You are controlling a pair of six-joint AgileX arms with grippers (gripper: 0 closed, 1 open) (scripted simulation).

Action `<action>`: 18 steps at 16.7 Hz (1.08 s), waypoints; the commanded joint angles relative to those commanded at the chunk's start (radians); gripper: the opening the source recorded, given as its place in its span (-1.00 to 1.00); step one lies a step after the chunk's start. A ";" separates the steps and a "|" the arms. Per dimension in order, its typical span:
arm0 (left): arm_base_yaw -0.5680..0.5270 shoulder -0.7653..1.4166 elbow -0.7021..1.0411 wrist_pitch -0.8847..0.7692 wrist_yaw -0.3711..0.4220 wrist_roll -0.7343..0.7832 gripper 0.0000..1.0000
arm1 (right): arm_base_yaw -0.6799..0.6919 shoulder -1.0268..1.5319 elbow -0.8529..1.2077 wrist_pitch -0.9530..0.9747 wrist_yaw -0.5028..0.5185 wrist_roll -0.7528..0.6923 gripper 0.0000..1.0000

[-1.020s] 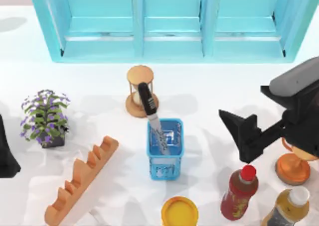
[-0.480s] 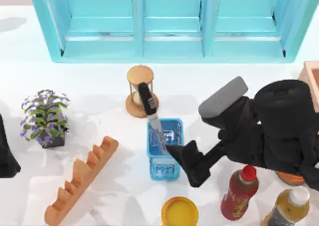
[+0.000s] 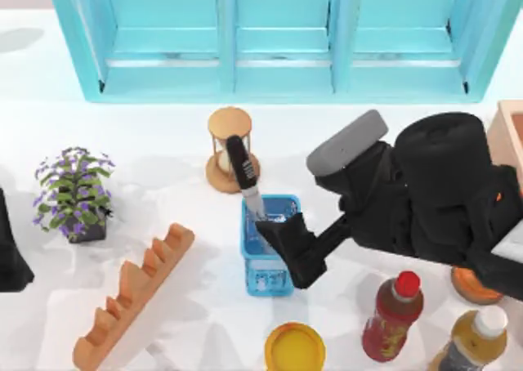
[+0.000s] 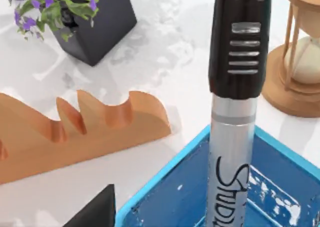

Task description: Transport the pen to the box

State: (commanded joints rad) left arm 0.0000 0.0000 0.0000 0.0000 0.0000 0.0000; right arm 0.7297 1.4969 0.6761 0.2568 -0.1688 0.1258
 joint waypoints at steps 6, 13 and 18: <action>0.000 0.000 0.000 0.000 0.000 0.000 1.00 | 0.026 0.246 0.125 0.117 0.025 0.015 1.00; 0.000 0.000 0.000 0.000 0.000 0.000 1.00 | 0.049 0.383 0.156 0.224 0.046 0.028 1.00; 0.000 0.000 0.000 0.000 0.000 0.000 1.00 | 0.049 0.383 0.156 0.224 0.046 0.028 0.55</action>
State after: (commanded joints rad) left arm 0.0000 0.0000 0.0000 0.0000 0.0000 0.0000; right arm 0.7791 1.8800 0.8321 0.4805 -0.1226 0.1541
